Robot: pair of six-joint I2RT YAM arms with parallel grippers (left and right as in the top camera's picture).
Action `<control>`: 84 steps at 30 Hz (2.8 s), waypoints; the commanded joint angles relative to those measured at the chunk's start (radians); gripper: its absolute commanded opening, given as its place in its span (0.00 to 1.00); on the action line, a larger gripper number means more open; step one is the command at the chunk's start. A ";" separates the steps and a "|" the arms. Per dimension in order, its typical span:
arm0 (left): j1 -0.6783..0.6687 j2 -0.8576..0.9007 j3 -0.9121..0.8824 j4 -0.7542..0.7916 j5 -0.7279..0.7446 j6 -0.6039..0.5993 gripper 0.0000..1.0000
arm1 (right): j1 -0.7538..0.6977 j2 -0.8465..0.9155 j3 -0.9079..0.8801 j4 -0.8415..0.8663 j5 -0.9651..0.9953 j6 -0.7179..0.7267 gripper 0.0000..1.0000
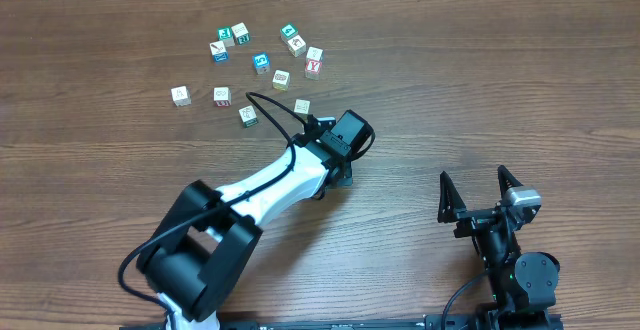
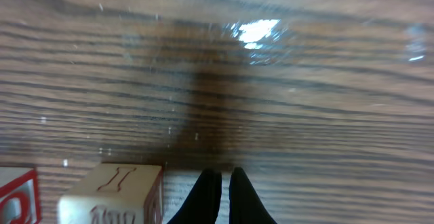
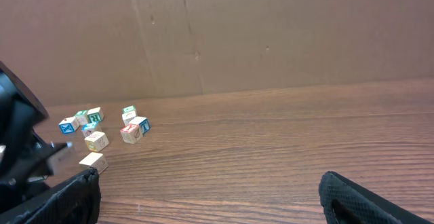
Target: Form a horizontal line
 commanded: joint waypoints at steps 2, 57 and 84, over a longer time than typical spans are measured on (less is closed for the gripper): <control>-0.007 0.029 -0.003 0.006 -0.001 0.008 0.04 | -0.001 -0.010 -0.010 0.002 0.008 -0.003 1.00; 0.027 0.041 -0.003 -0.136 -0.115 0.008 0.04 | -0.001 -0.010 -0.010 0.003 0.008 -0.003 1.00; 0.048 0.040 -0.003 -0.169 -0.146 0.008 0.04 | -0.001 -0.010 -0.010 0.002 0.008 -0.003 1.00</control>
